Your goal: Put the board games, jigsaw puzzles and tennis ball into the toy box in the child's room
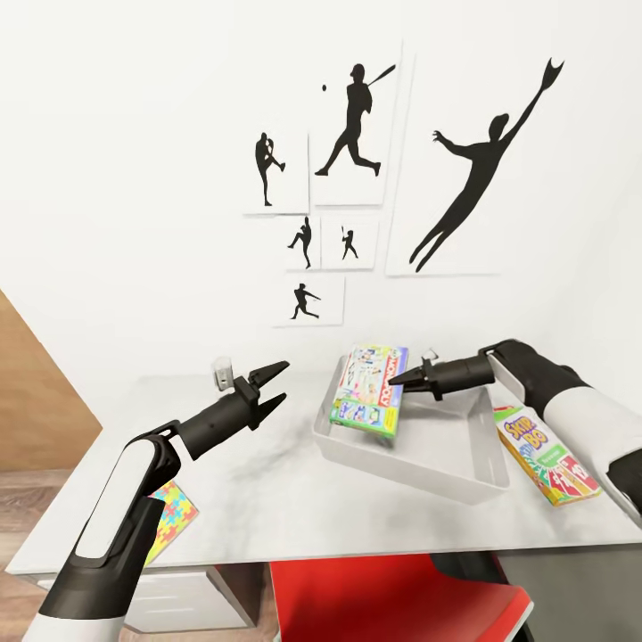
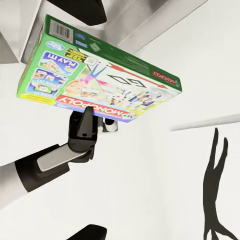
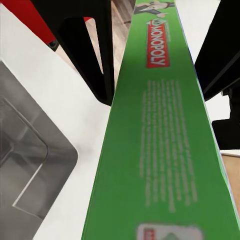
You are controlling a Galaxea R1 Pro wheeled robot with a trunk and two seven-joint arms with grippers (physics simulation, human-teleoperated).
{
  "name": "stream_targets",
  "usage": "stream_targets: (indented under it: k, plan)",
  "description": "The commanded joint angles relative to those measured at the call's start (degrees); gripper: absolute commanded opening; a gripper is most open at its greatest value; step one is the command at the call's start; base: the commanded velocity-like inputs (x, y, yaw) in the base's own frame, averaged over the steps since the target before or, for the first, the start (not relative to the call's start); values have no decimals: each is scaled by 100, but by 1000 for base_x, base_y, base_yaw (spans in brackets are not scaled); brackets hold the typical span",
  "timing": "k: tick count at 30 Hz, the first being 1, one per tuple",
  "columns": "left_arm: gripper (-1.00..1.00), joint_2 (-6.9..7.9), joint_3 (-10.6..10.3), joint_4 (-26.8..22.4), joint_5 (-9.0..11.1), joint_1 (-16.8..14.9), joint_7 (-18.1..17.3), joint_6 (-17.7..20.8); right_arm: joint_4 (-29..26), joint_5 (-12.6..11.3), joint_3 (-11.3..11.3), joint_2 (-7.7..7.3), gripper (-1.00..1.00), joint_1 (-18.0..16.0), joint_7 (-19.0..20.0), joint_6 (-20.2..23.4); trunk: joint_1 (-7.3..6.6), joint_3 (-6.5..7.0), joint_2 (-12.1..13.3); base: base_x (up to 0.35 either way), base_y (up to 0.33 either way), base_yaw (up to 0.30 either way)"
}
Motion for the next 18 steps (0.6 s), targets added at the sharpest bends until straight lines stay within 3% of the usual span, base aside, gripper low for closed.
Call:
stream_targets:
  k: [1,9,18]
  plan:
    - [100,3,-2,-6,61,-6,55,5,-1,-14,27,-14,-100,-20,24,32,4,-13,-12,0,0,0]
    - [100,3,-3,-6,61,-6,58,6,1,-16,6,-43,-100,-70,17,32,4,-23,-12,0,0,-15]
    - [100,3,-4,-7,61,-6,48,6,8,-20,-12,-31,-100,-89,3,32,4,-81,-12,0,0,-114]
